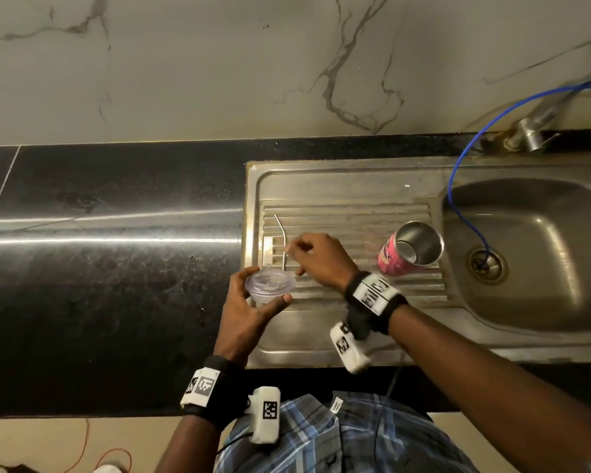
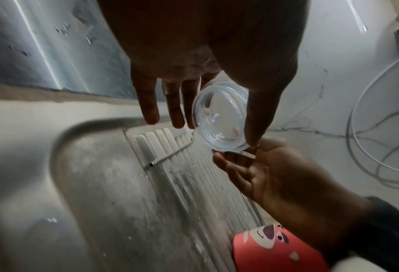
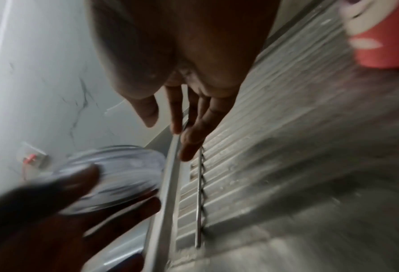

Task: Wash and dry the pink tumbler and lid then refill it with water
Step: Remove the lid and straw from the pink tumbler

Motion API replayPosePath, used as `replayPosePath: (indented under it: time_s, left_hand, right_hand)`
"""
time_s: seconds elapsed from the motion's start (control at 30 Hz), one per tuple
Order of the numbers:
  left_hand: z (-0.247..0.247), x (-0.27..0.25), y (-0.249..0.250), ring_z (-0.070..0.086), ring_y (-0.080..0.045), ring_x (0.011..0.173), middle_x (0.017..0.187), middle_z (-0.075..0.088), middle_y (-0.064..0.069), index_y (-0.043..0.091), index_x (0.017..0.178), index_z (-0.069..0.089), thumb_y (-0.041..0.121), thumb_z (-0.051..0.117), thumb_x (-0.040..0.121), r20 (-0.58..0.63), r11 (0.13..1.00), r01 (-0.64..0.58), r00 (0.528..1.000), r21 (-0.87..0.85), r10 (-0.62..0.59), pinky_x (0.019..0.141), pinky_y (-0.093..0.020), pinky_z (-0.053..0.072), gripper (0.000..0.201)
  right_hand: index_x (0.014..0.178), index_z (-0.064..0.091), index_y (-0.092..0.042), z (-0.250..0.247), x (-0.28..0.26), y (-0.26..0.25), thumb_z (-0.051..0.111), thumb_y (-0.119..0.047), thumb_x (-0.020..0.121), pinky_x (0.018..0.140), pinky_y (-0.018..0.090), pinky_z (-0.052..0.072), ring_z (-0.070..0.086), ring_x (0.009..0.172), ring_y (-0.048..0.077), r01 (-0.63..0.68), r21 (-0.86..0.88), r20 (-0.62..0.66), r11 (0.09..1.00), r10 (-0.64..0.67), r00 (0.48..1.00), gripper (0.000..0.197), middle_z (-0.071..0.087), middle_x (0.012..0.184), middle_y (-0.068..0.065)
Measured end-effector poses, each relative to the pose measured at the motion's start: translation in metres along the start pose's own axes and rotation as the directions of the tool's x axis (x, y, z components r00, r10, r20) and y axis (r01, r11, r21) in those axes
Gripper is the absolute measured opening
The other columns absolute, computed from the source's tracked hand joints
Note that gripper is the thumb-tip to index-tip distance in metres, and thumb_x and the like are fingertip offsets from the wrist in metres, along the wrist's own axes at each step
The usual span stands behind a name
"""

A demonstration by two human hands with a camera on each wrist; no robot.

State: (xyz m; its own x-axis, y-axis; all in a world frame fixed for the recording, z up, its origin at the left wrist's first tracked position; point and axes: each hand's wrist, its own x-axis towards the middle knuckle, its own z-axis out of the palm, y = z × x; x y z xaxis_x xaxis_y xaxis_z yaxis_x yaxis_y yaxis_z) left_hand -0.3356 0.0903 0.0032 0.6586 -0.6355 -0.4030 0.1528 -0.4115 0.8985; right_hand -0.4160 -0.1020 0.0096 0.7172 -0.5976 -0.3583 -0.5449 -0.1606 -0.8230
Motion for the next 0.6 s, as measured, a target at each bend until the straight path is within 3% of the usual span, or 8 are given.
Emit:
replayPosePath:
  time_s: [0.1, 0.2, 0.3, 0.4, 0.5, 0.6]
  left_hand:
    - [0.022, 0.004, 0.006, 0.066, 0.008, 0.108, 0.128, 0.067, 0.01, 0.03, 0.138, 0.054, 0.039, 0.094, 0.078, 0.065, 0.999, 0.023, 0.998, 0.03, -0.025, 0.09, -0.018, 0.055, 0.073]
    - [0.042, 0.009, 0.012, 0.07, 0.005, 0.103, 0.123, 0.073, 0.008, 0.028, 0.136, 0.056, 0.05, 0.09, 0.081, 0.13, 0.997, 0.057, 0.989, 0.059, -0.064, 0.089, -0.023, 0.055, 0.068]
    - [0.063, 0.01, 0.021, 0.073, -0.002, 0.099, 0.119, 0.074, 0.008, 0.028, 0.132, 0.057, 0.062, 0.08, 0.085, 0.182, 0.991, 0.073, 0.979, 0.109, -0.092, 0.079, -0.024, 0.053, 0.062]
    - [0.08, 0.016, 0.021, 0.077, -0.012, 0.087, 0.11, 0.078, 0.0, 0.027, 0.133, 0.055, 0.07, 0.066, 0.092, 0.186, 0.98, 0.095, 0.974, 0.174, -0.128, 0.07, -0.029, 0.054, 0.061]
    - [0.091, 0.026, 0.014, 0.078, -0.02, 0.075, 0.1, 0.079, -0.01, 0.019, 0.14, 0.052, 0.054, 0.06, 0.105, 0.186, 0.97, 0.078, 0.975, 0.23, -0.122, 0.068, -0.044, 0.063, 0.049]
    - [0.101, 0.036, 0.007, 0.074, -0.015, 0.063, 0.094, 0.078, -0.011, 0.015, 0.144, 0.054, 0.028, 0.053, 0.111, 0.171, 0.928, 0.004, 0.983, 0.373, -0.073, 0.064, -0.037, 0.063, 0.035]
  right_hand:
    - [0.114, 0.075, -0.024, -0.019, -0.046, 0.018, 0.063, -0.035, 0.1, 0.084, 0.026, 0.057, 0.07, 0.096, 0.004, 0.046, 0.081, 0.078, 0.996, -0.053, 0.996, 0.022, 0.073, 0.113, -0.009]
    - [0.127, 0.07, -0.024, -0.033, -0.069, 0.048, 0.069, -0.035, 0.096, 0.095, 0.026, 0.054, 0.066, 0.108, 0.002, 0.043, 0.1, 0.065, 0.994, -0.05, 0.997, 0.032, 0.07, 0.122, -0.011]
    - [0.128, 0.068, -0.023, -0.037, -0.078, 0.073, 0.073, -0.039, 0.093, 0.097, 0.033, 0.057, 0.068, 0.107, 0.003, 0.034, 0.122, -0.012, 0.992, -0.033, 0.999, 0.039, 0.071, 0.119, -0.01]
    - [0.119, 0.071, -0.023, -0.038, -0.076, 0.085, 0.07, -0.035, 0.097, 0.093, 0.033, 0.058, 0.07, 0.1, 0.004, 0.004, 0.175, -0.081, 0.985, 0.01, 0.997, 0.025, 0.074, 0.11, -0.01]
    - [0.117, 0.071, -0.019, -0.033, -0.068, 0.097, 0.063, -0.033, 0.101, 0.089, 0.04, 0.06, 0.073, 0.089, 0.008, -0.056, 0.19, -0.164, 0.98, 0.088, 0.983, 0.023, 0.076, 0.1, -0.005]
    - [0.114, 0.068, -0.019, -0.026, -0.058, 0.107, 0.058, -0.035, 0.102, 0.083, 0.046, 0.061, 0.073, 0.082, 0.014, -0.105, 0.166, -0.223, 0.981, 0.141, 0.964, 0.022, 0.076, 0.096, 0.0]
